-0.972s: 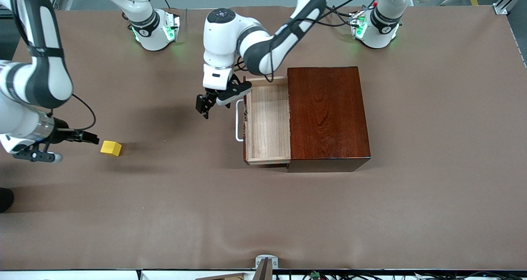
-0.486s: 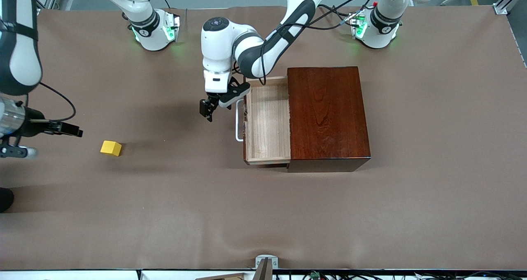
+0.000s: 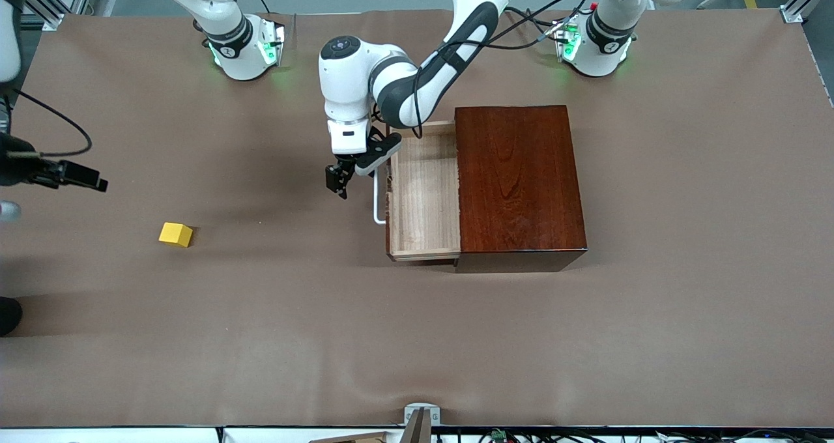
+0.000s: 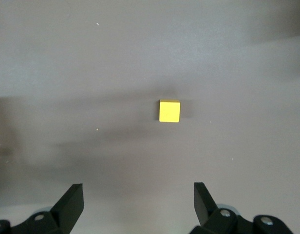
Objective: Open drawer, take yellow block, close drawer
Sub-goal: 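Push the drawer shut with the left gripper while the right gripper withdraws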
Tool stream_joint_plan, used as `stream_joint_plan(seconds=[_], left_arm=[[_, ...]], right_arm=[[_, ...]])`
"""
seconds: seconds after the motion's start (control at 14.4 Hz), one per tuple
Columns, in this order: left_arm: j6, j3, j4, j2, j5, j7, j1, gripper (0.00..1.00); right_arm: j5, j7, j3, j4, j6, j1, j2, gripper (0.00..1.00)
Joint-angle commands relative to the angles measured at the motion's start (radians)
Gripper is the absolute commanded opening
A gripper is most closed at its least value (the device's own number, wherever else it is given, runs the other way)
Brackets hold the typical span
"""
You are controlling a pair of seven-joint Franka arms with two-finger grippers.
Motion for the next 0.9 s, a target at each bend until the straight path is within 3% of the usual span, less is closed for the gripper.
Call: stream_joint_plan(seconds=[0.0, 0.42, 0.83], left_arm=[[-0.196, 0.063, 0.009, -0.016, 0.03, 0.1, 0.004, 1.0], [-0.43, 0.091, 0.003, -0.028, 0.033, 0.126, 0.035, 1.0], [-0.501, 0.097, -0.003, -0.028, 0.032, 0.119, 0.037, 1.0]], right_arm=[[-0.011, -0.004, 0.008, 0.059, -0.063, 0.018, -0.016, 1.0], [-0.042, -0.03, 0.006, 0.041, -0.08, 0.019, -0.12, 1.0], [-0.051, -0.032, 0.005, -0.019, -0.077, 0.016, -0.192, 1.0]])
